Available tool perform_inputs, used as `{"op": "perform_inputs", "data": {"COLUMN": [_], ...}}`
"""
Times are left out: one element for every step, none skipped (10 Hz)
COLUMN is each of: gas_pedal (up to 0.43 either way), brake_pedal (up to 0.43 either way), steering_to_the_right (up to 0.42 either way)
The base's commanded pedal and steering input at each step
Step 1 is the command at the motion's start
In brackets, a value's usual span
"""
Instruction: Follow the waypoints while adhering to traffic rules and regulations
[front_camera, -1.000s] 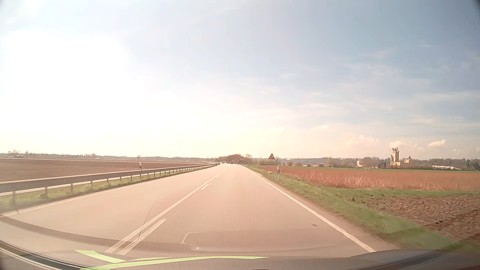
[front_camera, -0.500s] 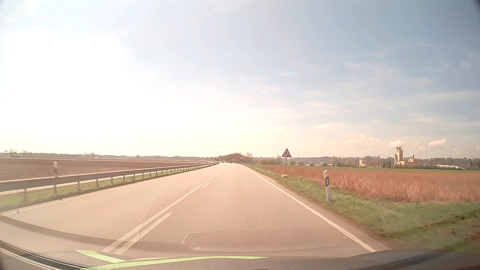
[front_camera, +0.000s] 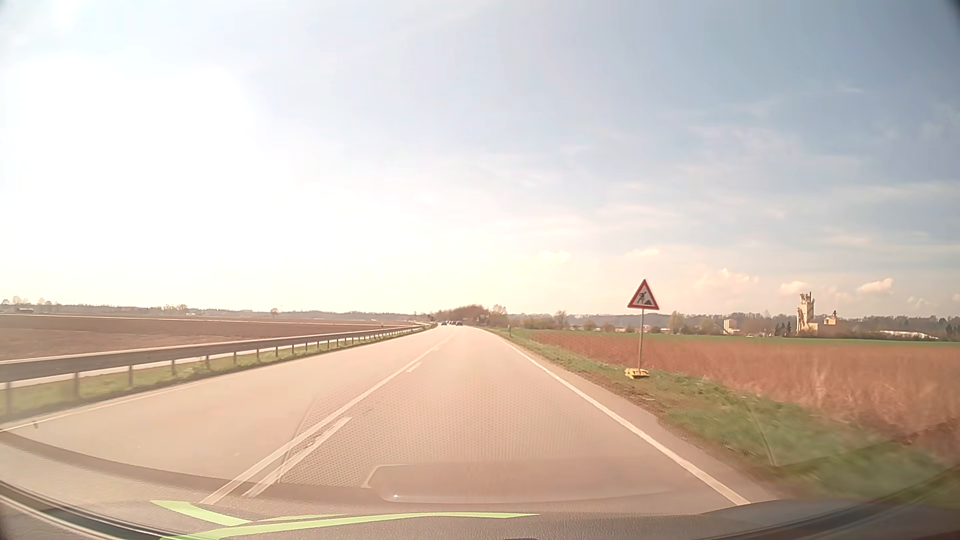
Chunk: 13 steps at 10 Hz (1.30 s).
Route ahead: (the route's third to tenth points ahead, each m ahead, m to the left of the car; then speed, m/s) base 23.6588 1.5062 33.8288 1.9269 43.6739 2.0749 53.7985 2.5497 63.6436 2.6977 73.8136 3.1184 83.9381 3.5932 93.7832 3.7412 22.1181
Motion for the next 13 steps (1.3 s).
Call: {"op": "perform_inputs", "data": {"gas_pedal": [0.000, 0.000, 0.008, 0.047, 0.059, 0.067, 0.067, 0.067, 0.067, 0.067, 0.067, 0.067, 0.067], "brake_pedal": [0.000, 0.000, 0.000, 0.000, 0.000, 0.000, 0.000, 0.000, 0.000, 0.000, 0.000, 0.000, 0.000], "steering_to_the_right": [0.000, 0.000, -0.001, -0.001, -0.001, -0.001, -0.001, -0.001, -0.001, -0.001, -0.001, -0.001, -0.001]}}
